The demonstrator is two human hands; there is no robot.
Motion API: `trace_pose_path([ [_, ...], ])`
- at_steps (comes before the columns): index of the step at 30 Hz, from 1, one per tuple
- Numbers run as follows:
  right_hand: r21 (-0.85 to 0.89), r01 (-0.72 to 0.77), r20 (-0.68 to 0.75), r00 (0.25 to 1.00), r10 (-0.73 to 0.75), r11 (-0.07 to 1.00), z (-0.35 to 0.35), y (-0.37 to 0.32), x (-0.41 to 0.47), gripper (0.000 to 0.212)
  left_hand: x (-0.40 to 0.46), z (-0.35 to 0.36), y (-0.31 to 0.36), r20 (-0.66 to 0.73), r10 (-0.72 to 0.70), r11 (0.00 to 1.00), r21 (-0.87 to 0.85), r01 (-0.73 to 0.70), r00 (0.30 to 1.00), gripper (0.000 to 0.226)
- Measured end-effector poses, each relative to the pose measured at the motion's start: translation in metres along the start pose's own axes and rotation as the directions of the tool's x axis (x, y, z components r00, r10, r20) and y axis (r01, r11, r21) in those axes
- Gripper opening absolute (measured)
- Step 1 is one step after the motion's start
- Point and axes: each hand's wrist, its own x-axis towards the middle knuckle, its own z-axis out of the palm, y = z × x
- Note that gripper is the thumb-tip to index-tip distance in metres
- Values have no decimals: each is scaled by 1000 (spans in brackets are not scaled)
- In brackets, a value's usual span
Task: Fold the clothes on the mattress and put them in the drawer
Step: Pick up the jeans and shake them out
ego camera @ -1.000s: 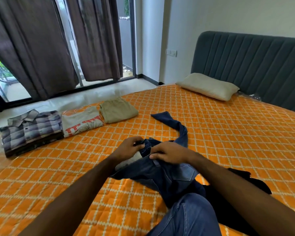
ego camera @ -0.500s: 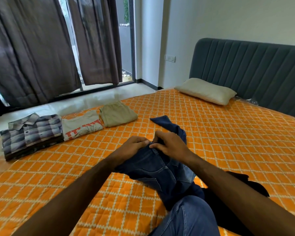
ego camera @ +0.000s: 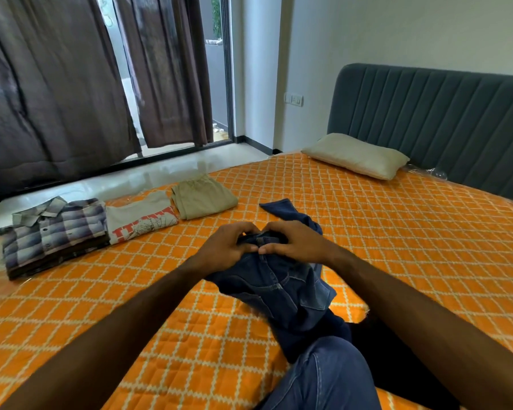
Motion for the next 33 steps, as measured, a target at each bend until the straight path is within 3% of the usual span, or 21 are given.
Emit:
trace_pose_path([
  [4,-116,-9,99,995,20,993,-41,-13,12,43,9,-33,10,-40,130,986,112,-125,991,23],
  [7,-219,1,128,991,28,976,-89,-41,26,29,23,-84,36,-56,236,944,250,-215,970,25],
  [10,-342,16,28,1000,-6,940,-134,-79,45,36,43,-149,76,-87,324,877,402,-264,942,32],
  [13,-499,-50,-134,991,-20,865,-187,-110,57,52,57,-229,116,-191,349,838,502,-214,917,33],
  [16,-484,-7,-207,973,-106,875,-236,-141,63,34,59,-293,156,-245,380,787,593,-172,892,34],
  [17,-519,11,-180,976,-122,855,-247,-154,67,30,56,-306,169,-208,394,718,678,-158,895,36],
  [19,-575,27,-139,982,-130,818,-261,-183,74,24,51,-323,192,-96,417,482,866,-130,904,42],
  [22,-498,54,-235,952,-195,866,-270,-215,79,21,35,-338,213,-88,502,157,988,10,860,36],
  [24,-398,62,-353,910,-215,915,-269,-226,85,30,25,-339,219,-111,565,43,993,106,818,26],
  [25,-377,41,-414,886,-208,925,-268,-228,89,38,20,-337,219,-124,549,38,992,123,826,23],
  [27,-299,-18,-503,853,-141,954,-263,-235,91,51,10,-332,212,-204,452,157,977,147,868,23],
  [29,-49,95,-488,866,-107,994,-261,-241,90,46,6,-328,201,-352,306,436,878,199,885,27],
  [31,184,228,-490,865,-112,956,-255,-248,85,35,-1,-318,191,-435,144,802,578,153,889,27],
  [33,292,319,-539,833,-120,902,-250,-248,80,28,-9,-304,186,-469,117,945,323,47,876,25],
])
